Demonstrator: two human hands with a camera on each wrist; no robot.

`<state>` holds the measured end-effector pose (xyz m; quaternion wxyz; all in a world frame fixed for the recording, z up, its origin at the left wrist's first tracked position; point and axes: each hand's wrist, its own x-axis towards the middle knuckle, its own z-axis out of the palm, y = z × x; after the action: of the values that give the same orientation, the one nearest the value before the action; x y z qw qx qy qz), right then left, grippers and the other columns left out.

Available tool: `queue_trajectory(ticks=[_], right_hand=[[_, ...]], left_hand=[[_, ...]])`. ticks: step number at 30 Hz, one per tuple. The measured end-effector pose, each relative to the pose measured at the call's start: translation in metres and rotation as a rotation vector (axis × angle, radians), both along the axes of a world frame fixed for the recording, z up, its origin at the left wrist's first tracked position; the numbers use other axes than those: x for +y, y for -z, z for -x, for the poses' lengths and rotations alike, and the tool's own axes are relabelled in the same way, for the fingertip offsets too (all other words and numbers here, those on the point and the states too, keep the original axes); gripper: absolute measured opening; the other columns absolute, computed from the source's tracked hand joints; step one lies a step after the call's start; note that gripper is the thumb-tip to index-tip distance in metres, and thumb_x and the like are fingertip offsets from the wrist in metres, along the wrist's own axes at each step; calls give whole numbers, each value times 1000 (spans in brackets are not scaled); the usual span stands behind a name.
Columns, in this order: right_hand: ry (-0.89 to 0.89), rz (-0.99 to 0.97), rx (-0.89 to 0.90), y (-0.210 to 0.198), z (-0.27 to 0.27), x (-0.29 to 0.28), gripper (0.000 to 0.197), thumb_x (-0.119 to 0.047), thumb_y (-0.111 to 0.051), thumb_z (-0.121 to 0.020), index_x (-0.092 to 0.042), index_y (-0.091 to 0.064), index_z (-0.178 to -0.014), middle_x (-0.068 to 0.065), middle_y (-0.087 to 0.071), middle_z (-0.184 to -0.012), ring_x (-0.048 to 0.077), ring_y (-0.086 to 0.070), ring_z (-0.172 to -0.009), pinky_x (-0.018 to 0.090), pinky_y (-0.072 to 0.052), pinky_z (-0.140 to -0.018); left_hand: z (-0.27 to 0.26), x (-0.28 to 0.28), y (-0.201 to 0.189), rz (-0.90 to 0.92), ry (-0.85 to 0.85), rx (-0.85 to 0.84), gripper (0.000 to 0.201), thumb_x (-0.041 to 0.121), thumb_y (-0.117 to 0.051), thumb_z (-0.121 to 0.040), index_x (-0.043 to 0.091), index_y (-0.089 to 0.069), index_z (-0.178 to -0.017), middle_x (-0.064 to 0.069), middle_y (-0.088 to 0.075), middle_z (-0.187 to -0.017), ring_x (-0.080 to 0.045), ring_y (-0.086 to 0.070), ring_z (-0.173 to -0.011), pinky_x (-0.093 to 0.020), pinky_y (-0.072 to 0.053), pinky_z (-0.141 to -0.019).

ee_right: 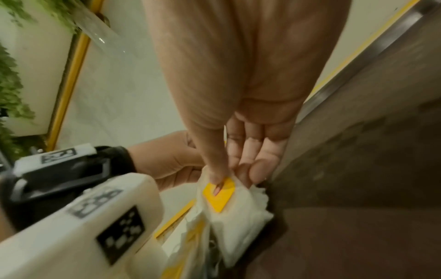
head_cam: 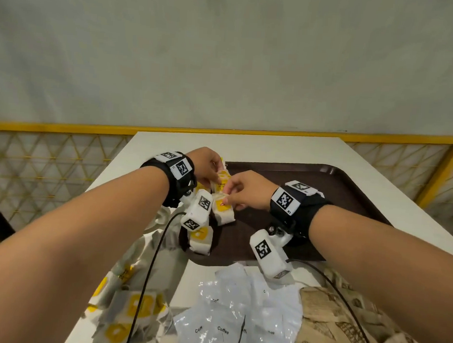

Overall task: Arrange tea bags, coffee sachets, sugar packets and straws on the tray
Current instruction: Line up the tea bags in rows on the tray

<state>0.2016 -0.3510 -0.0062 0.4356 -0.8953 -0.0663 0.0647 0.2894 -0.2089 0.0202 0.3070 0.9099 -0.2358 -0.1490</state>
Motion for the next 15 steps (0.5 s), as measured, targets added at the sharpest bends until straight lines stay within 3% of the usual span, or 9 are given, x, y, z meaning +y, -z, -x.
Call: queue_trajectory(ticks=[3,5,7,9,11,13,15], right_hand=[[109,-83,27,0,-7,-8,20,-19,-64,-91,0,-66,-98,10,-68,-85,14,-64,-71,29,-56,-72],[228,-122,-3,-1,-13,-18,14,-13,-60,-92,0,-66,-94,12,-68,-88,15,-63,-69,31,-57,-75],[293,-102,-20,-1,-18,-23,8,-3,-57,-92,-4,-65,-90,16,-67,-93,14,-62,-67,30,-57,-74],[300,-68,-9,2,-24,-24,14,2,-53,-92,-3,-64,-100,16,-66,-98,14,-61,-68,27,-55,-70],[295,-52,9,2,-29,-20,26,8,-49,-92,-1,-60,-113,14,-64,-104,16,-60,-74,25,-54,-67],[302,-29,17,4,-36,-17,32,8,-52,-90,-2,-57,-120,15,-62,-112,22,-62,-84,30,-56,-72],[322,17,38,5,-42,-13,35,-1,-59,-90,-6,-55,-124,14,-62,-115,25,-65,-92,37,-58,-81]], left_hand=[[-6,4,-1,-2,8,28,11,-1,-65,-86,10,-62,-84,-9,-65,-84,-18,-65,-67,-25,-58,-67],[-8,7,-3,-6,-2,39,13,-2,-64,-86,7,-65,-94,-12,-66,-90,-22,-66,-74,-30,-59,-74],[-9,9,-4,4,-15,54,19,-5,-65,-84,7,-64,-100,-9,-66,-86,-21,-65,-73,-28,-59,-71],[-8,11,-4,14,-17,54,20,-5,-67,-82,7,-64,-97,-7,-65,-82,-19,-65,-70,-26,-59,-67],[-8,11,-3,4,-11,37,16,-3,-69,-81,11,-65,-88,-6,-65,-80,-20,-65,-72,-29,-59,-72],[-8,11,-2,-28,11,2,13,1,-69,-82,13,-66,-83,-4,-65,-78,-19,-64,-76,-30,-58,-76],[-6,11,0,-120,56,-72,8,9,-71,-83,15,-69,-88,3,-64,-76,-14,-60,-78,-22,-53,-69]])
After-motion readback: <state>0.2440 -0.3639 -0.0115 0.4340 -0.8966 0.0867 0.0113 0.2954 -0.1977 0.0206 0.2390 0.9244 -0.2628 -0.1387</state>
